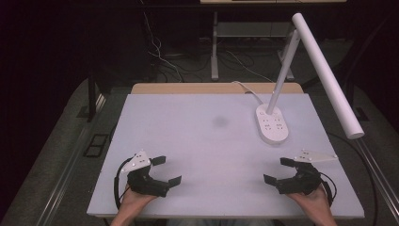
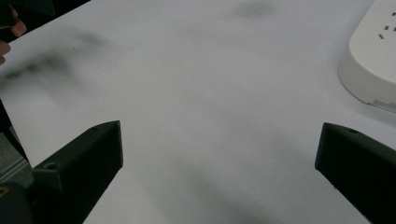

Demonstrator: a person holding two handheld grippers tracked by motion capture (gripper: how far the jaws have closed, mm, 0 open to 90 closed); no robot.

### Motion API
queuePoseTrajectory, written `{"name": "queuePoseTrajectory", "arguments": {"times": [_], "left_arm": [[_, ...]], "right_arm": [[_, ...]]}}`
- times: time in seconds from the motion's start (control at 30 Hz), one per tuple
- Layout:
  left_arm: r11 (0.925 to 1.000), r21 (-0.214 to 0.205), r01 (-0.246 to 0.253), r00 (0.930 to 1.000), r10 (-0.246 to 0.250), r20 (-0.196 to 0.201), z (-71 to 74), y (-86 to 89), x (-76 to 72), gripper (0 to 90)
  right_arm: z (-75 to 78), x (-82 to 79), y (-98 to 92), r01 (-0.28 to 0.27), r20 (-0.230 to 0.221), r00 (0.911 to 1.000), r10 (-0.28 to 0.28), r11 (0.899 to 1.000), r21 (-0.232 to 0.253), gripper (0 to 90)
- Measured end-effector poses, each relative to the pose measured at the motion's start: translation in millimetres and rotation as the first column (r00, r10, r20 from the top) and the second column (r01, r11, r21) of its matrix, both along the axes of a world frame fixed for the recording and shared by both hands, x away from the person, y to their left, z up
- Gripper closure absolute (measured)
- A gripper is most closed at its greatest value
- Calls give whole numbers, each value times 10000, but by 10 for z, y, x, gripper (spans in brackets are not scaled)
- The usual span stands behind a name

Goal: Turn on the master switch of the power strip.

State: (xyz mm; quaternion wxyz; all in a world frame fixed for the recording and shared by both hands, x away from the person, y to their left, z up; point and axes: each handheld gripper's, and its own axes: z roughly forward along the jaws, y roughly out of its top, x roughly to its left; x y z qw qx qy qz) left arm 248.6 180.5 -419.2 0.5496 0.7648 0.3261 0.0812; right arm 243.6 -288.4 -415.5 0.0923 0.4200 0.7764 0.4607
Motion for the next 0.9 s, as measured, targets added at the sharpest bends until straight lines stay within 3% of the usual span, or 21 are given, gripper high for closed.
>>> {"name": "queuePoseTrajectory", "arguments": {"times": [0.9], "left_arm": [[9999,33,163,9999,-163,-54,-8,17,16,29]], "right_arm": [[41,68,75,-134,-431,9990,111,9985,-522,4]]}}
